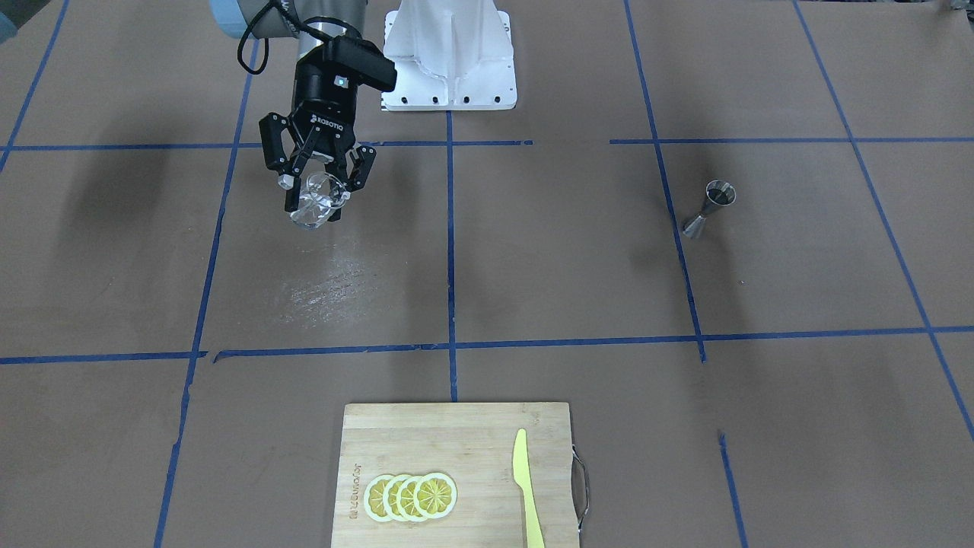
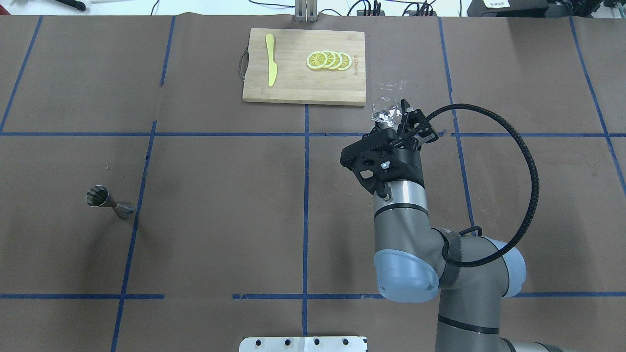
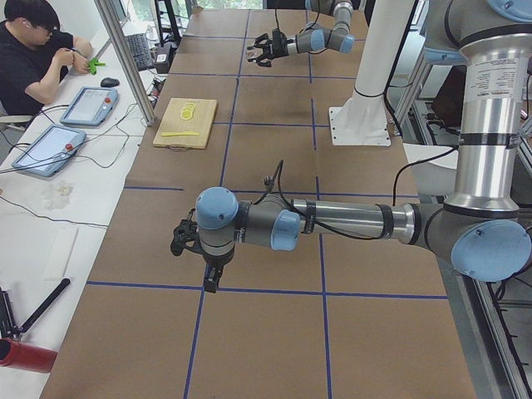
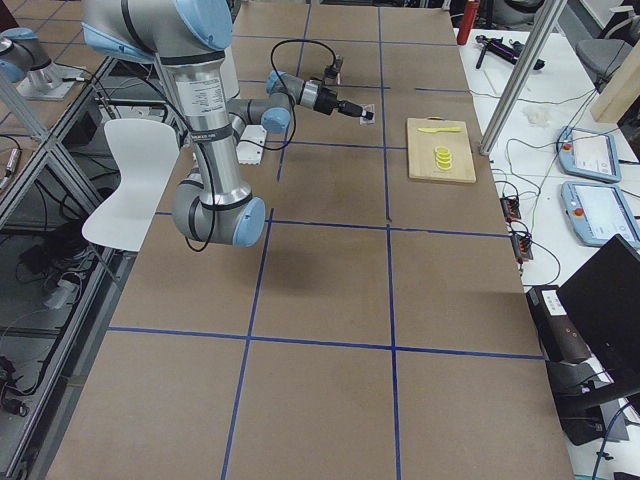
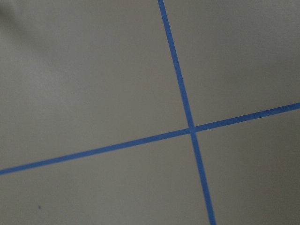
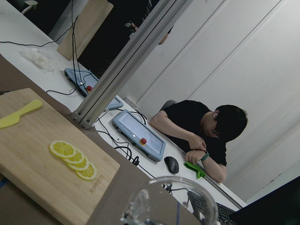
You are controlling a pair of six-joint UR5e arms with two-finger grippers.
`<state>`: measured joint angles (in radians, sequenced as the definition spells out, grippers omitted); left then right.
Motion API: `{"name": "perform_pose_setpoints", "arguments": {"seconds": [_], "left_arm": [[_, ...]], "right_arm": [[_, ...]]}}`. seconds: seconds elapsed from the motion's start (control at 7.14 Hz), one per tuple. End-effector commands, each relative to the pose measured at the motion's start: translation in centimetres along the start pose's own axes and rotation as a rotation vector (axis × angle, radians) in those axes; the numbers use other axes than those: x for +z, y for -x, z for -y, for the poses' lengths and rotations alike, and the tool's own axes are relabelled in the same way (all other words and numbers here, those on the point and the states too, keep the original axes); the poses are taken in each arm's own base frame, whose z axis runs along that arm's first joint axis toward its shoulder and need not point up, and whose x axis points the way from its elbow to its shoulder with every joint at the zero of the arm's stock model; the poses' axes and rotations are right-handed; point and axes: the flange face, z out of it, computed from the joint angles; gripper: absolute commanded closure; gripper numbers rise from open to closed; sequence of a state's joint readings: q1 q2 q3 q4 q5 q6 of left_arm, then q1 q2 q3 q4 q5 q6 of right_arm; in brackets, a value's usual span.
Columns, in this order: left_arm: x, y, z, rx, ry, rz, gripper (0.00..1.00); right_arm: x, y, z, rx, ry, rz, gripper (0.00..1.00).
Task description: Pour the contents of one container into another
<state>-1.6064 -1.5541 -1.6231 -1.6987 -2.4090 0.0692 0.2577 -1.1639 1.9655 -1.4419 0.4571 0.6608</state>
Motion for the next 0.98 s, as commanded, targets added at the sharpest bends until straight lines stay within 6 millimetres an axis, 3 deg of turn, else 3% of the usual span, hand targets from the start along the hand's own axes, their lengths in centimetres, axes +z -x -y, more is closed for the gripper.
{"name": "perform_pose_setpoints", "arguments": {"seconds": [0.0, 0.14, 0.42, 0.7, 0.84], "left_arm": [[-0.2, -0.2, 0.1, 0.033, -0.029, -0.006, 0.0], [-0.4, -0.4, 0.2, 0.038, -0.034, -0.006, 0.0], [-0.5, -0.5, 0.2, 0.04, -0.036, -0.006, 0.0], [-0.5, -0.6, 0.3, 0.045, -0.037, -0.006, 0.0], [-0.5, -0.6, 0.3, 0.046, -0.04, -0.006, 0.0]], "right_arm": [[0.2, -0.3, -1.4, 0.042, 0.006, -0.001, 1.0], [0.2, -1.0, -3.0, 0.093, -0.012, 0.017, 1.0], [0.2, -3.2, -8.5, 0.221, -0.051, 0.069, 1.0], [1.0, -2.2, -11.9, 0.392, -0.068, 0.103, 1.0], [0.9, -2.5, -12.9, 0.383, -0.057, 0.111, 1.0]]}}
